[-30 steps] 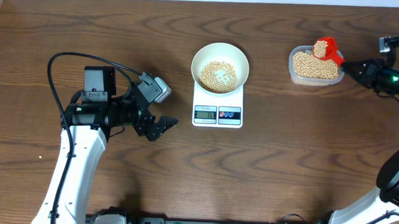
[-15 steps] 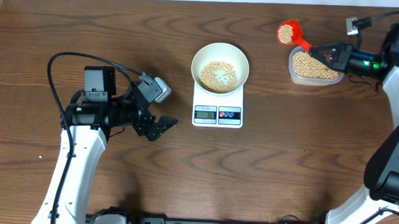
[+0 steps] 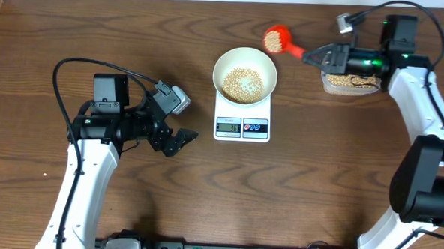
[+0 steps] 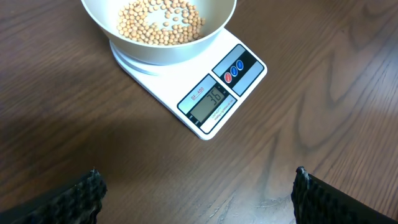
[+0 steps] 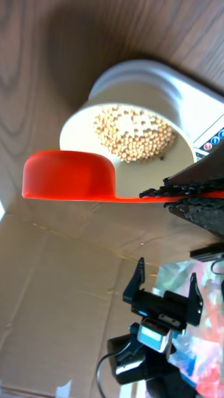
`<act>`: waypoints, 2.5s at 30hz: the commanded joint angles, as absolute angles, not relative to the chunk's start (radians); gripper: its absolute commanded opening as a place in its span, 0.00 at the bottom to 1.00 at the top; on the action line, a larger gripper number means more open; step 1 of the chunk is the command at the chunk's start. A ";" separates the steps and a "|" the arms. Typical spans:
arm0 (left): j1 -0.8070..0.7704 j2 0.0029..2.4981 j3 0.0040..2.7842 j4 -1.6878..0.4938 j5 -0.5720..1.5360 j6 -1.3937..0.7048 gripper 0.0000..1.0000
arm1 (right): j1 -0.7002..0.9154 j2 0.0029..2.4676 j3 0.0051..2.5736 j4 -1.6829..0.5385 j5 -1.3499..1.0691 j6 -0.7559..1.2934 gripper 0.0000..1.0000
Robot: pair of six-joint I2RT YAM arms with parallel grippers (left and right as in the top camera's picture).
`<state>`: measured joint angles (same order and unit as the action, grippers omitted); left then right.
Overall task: Scoop item into bowl and weigh 50g on scale
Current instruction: 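Carry the filled red scoop with the right gripper over the white bowl, then tilt the red scoop to pour soybeans into the white bowl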
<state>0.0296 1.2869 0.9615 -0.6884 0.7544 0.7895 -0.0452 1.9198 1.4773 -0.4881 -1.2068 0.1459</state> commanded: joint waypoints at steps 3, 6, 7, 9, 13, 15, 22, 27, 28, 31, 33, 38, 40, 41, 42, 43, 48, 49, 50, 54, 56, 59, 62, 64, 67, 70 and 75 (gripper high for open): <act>0.027 1.285 0.960 -0.691 0.770 0.789 0.98 | 0.023 1.926 1.493 -0.486 -1.143 0.133 0.01; 0.027 1.285 0.960 -0.691 0.770 0.789 0.98 | 0.058 1.924 1.493 -0.489 -1.109 0.105 0.02; 0.027 1.285 0.960 -0.691 0.770 0.789 0.98 | 0.070 1.923 1.493 -0.490 -1.097 0.097 0.01; 0.027 1.285 0.960 -0.691 0.770 0.789 0.98 | 0.087 1.920 1.493 -0.490 -1.069 0.096 0.01; 0.027 1.285 0.960 -0.691 0.770 0.789 0.98 | 0.112 1.907 1.493 -0.501 -1.008 0.068 0.02; 0.027 1.285 0.960 -0.691 0.770 0.789 0.98 | 0.120 1.895 1.493 -0.522 -0.975 0.039 0.01; 0.027 1.285 0.960 -0.691 0.770 0.789 0.98 | 0.159 1.843 1.493 -0.570 -0.866 -0.020 0.01; 0.027 1.285 0.960 -0.691 0.770 0.789 0.98 | 0.188 1.829 1.493 -0.599 -0.815 -0.060 0.01; 0.027 1.285 0.960 -0.691 0.770 0.789 0.98 | 0.194 1.827 1.493 -0.607 -0.804 -0.070 0.01; 0.027 1.285 0.960 -0.691 0.770 0.789 0.98 | 0.211 1.823 1.493 -0.622 -0.782 -0.096 0.01; 0.027 1.285 0.960 -0.691 0.770 0.789 0.98 | 0.221 1.819 1.493 -0.622 -0.770 -0.105 0.01; 0.027 1.285 0.960 -0.691 0.770 0.789 0.98 | 0.244 1.797 1.493 -0.622 -0.688 -0.122 0.01; 0.027 1.285 0.960 -0.691 0.770 0.789 0.98 | 0.249 1.786 1.493 -0.622 -0.657 -0.123 0.01; 0.027 1.285 0.960 -0.691 0.770 0.789 0.98 | 0.252 1.781 1.493 -0.624 -0.648 -0.131 0.01; 0.027 1.285 0.960 -0.691 0.770 0.789 0.98 | 0.256 1.777 1.493 -0.625 -0.633 -0.133 0.01; 0.027 1.285 0.960 -0.691 0.770 0.789 0.98 | 0.258 1.775 1.493 -0.627 -0.621 -0.137 0.01; 0.027 1.285 0.960 -0.691 0.770 0.789 0.98 | 0.278 1.773 1.493 -0.649 -0.565 -0.159 0.01; 0.027 1.285 0.960 -0.691 0.770 0.789 0.98 | 0.282 1.773 1.493 -0.652 -0.550 -0.160 0.01; 0.027 1.285 0.960 -0.691 0.770 0.789 0.98 | 0.287 1.773 1.493 -0.655 -0.540 -0.166 0.01; 0.027 1.285 0.960 -0.691 0.770 0.789 0.98 | 0.310 1.773 1.493 -0.656 -0.510 -0.182 0.01; 0.027 1.285 0.960 -0.691 0.770 0.789 0.98 | 0.319 1.773 1.493 -0.655 -0.498 -0.182 0.01; 0.027 1.285 0.960 -0.691 0.770 0.789 0.98 | 0.321 1.773 1.493 -0.656 -0.499 -0.181 0.01; 0.027 1.285 0.960 -0.691 0.770 0.789 0.98 | 0.321 1.773 1.493 -0.656 -0.500 -0.181 0.01; 0.027 1.285 0.960 -0.691 0.770 0.789 0.98 | 0.321 1.773 1.493 -0.656 -0.500 -0.181 0.01; 0.027 1.285 0.960 -0.691 0.770 0.789 0.98 | 0.316 1.773 1.493 -0.656 -0.504 -0.180 0.01; 0.027 1.285 0.960 -0.691 0.770 0.789 0.98 | 0.310 1.773 1.493 -0.656 -0.506 -0.180 0.01; 0.027 1.285 0.960 -0.691 0.770 0.789 0.98 | 0.309 1.773 1.493 -0.656 -0.508 -0.180 0.01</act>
